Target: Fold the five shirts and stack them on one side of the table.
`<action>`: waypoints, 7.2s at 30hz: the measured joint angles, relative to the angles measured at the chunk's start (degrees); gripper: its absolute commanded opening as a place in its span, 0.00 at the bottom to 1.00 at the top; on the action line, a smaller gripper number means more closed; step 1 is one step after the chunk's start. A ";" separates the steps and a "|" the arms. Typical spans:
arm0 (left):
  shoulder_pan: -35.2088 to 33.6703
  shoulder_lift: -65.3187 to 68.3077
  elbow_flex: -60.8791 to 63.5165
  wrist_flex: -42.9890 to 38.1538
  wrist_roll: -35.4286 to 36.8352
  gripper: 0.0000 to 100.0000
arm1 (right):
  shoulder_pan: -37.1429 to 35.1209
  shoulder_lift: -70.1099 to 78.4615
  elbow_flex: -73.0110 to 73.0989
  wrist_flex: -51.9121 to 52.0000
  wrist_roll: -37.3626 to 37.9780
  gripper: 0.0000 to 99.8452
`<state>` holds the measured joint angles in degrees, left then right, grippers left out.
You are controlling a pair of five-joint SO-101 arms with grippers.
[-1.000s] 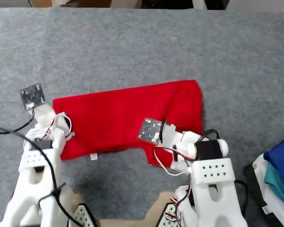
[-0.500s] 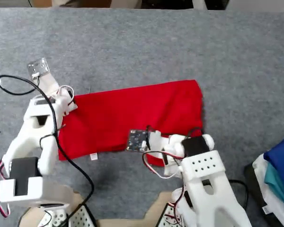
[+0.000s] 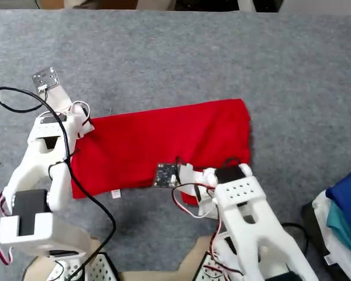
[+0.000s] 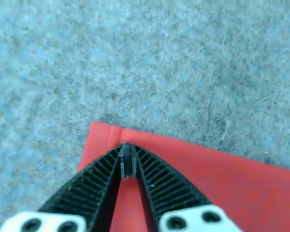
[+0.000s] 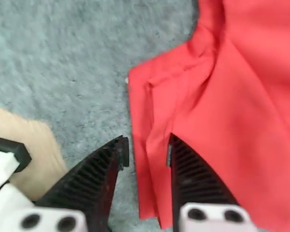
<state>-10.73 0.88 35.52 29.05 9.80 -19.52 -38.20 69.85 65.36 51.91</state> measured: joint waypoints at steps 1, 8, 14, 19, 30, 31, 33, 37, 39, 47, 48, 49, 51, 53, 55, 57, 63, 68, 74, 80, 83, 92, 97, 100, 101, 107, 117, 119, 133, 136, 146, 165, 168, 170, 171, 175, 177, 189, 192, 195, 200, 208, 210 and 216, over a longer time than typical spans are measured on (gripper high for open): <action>0.00 0.00 0.00 0.00 0.00 0.02 | 0.00 0.09 0.00 -0.18 0.00 0.15; 0.00 0.00 0.00 0.00 0.00 0.02 | 0.00 0.09 0.26 -0.53 0.00 0.16; 0.00 0.00 0.00 0.00 0.00 0.02 | -0.09 0.00 3.25 -2.11 0.00 0.18; 0.00 0.00 0.00 0.00 -0.09 0.02 | -0.09 -0.09 4.04 -3.25 0.00 0.18; 0.00 0.00 0.00 0.00 -0.09 0.02 | 0.09 2.29 5.01 -7.65 1.23 0.14; 0.00 0.00 0.00 0.00 -0.09 0.02 | 0.09 2.64 4.92 -7.74 1.23 0.14; 0.00 0.00 0.00 0.00 -0.09 0.02 | 0.09 2.73 4.92 -7.82 1.58 0.14; 0.00 0.00 0.00 1.05 -0.09 0.02 | 0.09 2.73 4.92 -7.82 1.76 0.12; 0.00 0.00 0.00 1.76 -0.09 0.02 | 0.09 2.73 4.92 -7.91 1.76 0.07; 0.00 0.00 0.00 1.76 -0.09 0.02 | 0.88 3.52 4.04 -8.35 2.73 0.00; 0.00 0.00 0.00 1.76 -0.09 0.02 | 1.49 3.87 3.69 -8.35 2.73 0.00; 0.00 0.00 0.00 1.76 -0.09 0.02 | 2.37 4.13 3.34 -8.35 2.73 0.00; 0.00 0.00 0.00 1.76 -0.09 0.02 | 3.96 4.75 2.46 -8.00 2.73 0.00; 0.00 0.00 0.00 1.76 -0.09 0.02 | 5.10 5.71 0.09 -6.07 2.73 0.00; 0.00 0.00 0.00 1.76 -0.09 0.02 | 5.63 5.71 -3.69 -2.64 2.73 0.00; 0.00 0.00 0.00 1.76 -0.09 0.02 | 5.89 5.98 -9.14 1.41 2.73 0.00; 0.00 0.00 0.00 1.76 -0.09 0.02 | 5.27 10.02 -25.85 8.88 2.81 0.00; 0.00 0.00 0.00 1.76 -0.09 0.02 | 5.27 21.63 -39.47 10.11 4.31 0.00; 0.00 0.00 0.00 1.76 -0.09 0.02 | 5.27 37.27 -56.70 10.11 8.70 0.02; 0.00 0.00 0.00 1.76 -0.09 0.02 | 5.27 48.88 -66.81 10.11 11.87 0.26; 0.00 0.00 0.00 1.76 -0.09 0.02 | 5.89 51.34 -70.15 10.11 12.13 0.25; 0.00 0.00 0.00 1.76 -0.09 0.02 | 8.44 51.52 -76.13 18.99 12.13 0.09; 0.00 0.00 0.00 1.76 -0.09 0.02 | 8.44 46.51 -75.43 29.54 10.55 0.02; 0.00 0.00 0.00 1.76 -0.09 0.02 | 8.44 40.09 -70.59 32.88 9.32 0.02; 0.00 0.00 0.00 1.76 -0.09 0.02 | 8.44 37.71 -68.04 33.32 9.05 0.04; 0.00 0.00 0.00 1.76 -0.09 0.02 | 6.59 23.38 -45.63 31.91 7.47 0.17; 0.00 0.00 0.00 1.76 -0.09 0.02 | -3.08 15.03 -17.93 18.90 2.81 0.18; 0.00 0.00 0.00 1.76 -0.09 0.02 | -3.43 15.03 -14.51 15.65 2.81 0.18; 0.00 0.00 0.00 1.76 -0.09 0.02 | -3.78 16.62 -9.49 2.29 2.73 0.18; 0.00 0.00 0.00 1.76 -0.09 0.02 | -3.69 16.44 -7.47 0.09 2.73 0.18; 0.00 0.00 0.00 1.76 -0.09 0.02 | -4.75 16.26 -4.04 -3.52 2.73 0.15; 0.00 0.00 0.00 1.76 -0.09 0.02 | 0.35 18.11 -5.98 -4.04 1.85 0.00; 0.00 0.00 0.00 1.76 -0.09 0.02 | 3.34 18.81 -13.01 0.97 1.76 0.00; 0.00 0.00 0.00 1.76 -0.09 0.02 | 3.78 19.25 -19.25 5.27 1.76 0.00; 0.00 0.00 0.00 1.76 -0.09 0.02 | 4.04 19.69 -22.51 7.03 1.76 0.00; 0.00 0.00 0.00 1.76 -0.09 0.02 | 4.13 26.11 -35.08 12.92 1.76 0.00; 0.00 0.00 0.00 1.76 -0.09 0.02 | 4.22 31.12 -41.23 15.03 1.76 0.00; 0.00 0.00 0.00 1.93 -0.09 0.02 | 4.57 61.98 -82.99 25.41 13.54 0.00; 0.00 0.00 0.00 1.93 -0.09 0.02 | 5.63 67.87 -91.34 26.11 15.65 0.01; 0.00 0.00 0.00 1.93 -0.09 0.02 | 5.89 72.09 -98.46 26.11 16.00 0.07; 0.00 0.00 0.00 1.93 -0.09 0.02 | 5.89 75.52 -104.18 26.11 16.00 0.30; 0.00 0.00 0.00 1.93 -0.09 0.02 | 4.40 75.34 -105.14 31.30 16.00 0.23; 0.00 0.00 0.00 1.93 -0.09 0.02 | 4.31 74.64 -105.14 33.67 16.00 0.12; 0.00 0.00 0.00 1.93 -0.09 0.02 | 4.48 68.13 -102.15 35.69 12.66 0.00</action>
<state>-10.73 0.88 35.52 30.99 9.71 -15.03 29.93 -32.31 101.05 64.57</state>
